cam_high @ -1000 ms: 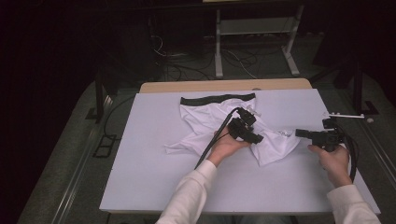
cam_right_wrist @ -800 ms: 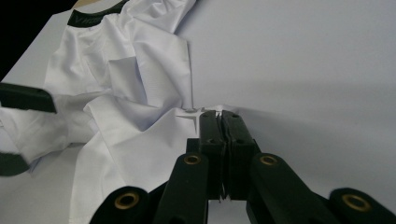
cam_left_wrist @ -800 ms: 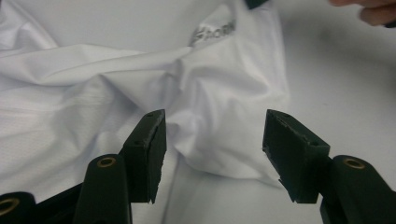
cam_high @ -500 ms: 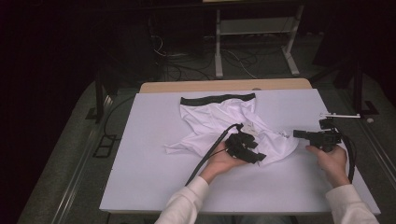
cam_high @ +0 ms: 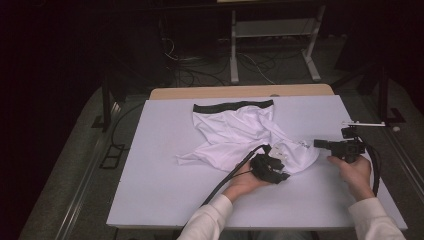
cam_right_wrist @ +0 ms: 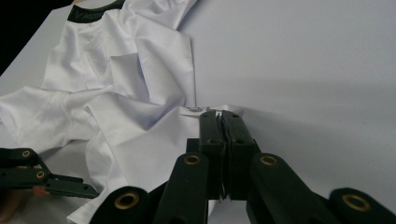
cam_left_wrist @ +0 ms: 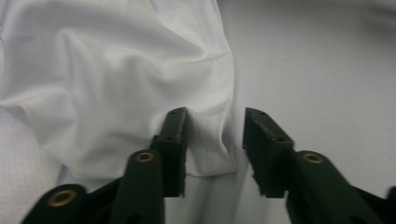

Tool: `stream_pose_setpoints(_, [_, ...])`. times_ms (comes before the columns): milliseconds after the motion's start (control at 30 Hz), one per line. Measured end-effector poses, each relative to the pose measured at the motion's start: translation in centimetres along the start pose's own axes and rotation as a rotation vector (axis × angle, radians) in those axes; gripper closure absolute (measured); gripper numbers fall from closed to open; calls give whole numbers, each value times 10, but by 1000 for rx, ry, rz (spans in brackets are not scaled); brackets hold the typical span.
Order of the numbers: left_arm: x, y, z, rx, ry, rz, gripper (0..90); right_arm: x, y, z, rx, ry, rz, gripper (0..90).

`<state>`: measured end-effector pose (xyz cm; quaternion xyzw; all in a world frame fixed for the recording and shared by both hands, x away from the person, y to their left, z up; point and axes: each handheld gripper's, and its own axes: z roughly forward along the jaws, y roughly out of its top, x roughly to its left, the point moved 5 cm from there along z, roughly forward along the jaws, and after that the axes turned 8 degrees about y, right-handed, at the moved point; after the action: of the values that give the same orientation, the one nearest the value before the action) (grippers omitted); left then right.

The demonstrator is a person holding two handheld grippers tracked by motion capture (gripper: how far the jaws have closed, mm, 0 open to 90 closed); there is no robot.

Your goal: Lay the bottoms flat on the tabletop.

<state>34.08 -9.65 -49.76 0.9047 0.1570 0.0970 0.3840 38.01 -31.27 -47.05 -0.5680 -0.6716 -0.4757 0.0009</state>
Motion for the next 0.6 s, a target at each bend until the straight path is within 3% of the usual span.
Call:
stream_pose_setpoints(67, [0,1,0,4,24,16,714,0,0,0,2,0,2,867])
stream_pose_setpoints(133, [1,1,-1,15,22,3,820,0,-1,-1,0,2,3,867])
stream_pose_setpoints(200, [1,1,-3,32,18,-12,856,1,-2,-3,-3,6,3,867])
stream_pose_setpoints(267, [-1,0,-7,51,10,-21,862,4,-5,-6,-8,13,11,867])
stream_pose_setpoints(400, [-8,-3,-24,84,10,9,867,13,-14,-14,-14,27,19,867])
stream_pose_setpoints(600, [-21,-10,-54,112,-2,36,867,34,-33,-32,13,0,-44,867])
